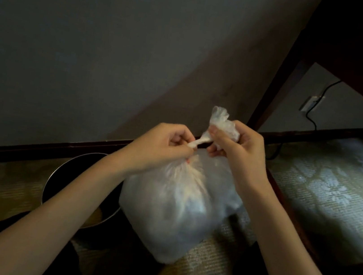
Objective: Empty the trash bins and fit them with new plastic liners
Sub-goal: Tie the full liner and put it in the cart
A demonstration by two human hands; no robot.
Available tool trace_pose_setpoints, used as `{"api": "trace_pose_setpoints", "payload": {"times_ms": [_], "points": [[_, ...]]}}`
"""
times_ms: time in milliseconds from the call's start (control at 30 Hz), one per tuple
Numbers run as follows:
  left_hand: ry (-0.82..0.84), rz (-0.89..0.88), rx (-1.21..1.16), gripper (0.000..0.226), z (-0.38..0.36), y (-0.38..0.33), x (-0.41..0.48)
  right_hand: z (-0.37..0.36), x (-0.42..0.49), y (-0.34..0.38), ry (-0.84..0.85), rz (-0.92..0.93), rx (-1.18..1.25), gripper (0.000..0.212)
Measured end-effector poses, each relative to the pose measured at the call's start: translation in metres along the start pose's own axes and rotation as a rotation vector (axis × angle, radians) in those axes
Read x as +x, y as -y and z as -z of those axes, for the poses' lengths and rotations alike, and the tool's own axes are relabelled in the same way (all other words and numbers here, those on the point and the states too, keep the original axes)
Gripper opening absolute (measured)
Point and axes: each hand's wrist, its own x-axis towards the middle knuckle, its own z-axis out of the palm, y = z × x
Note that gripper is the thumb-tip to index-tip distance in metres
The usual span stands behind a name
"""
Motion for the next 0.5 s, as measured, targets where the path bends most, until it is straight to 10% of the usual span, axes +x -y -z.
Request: {"api": "trace_pose_setpoints", "payload": {"times_ms": [267,500], "points": [[0.065,0.011,0.165,0.015,0.007,0.016,-0.003,0.003,-0.019,-0.036,0.011,-0.117,-0.233,0.026],[-0.179,0.125,-0.027,0.018,-0.005,0.028,0.001,-0.010,-0.034,-0.014,0.070,0.240,-0.727,0.018]]}}
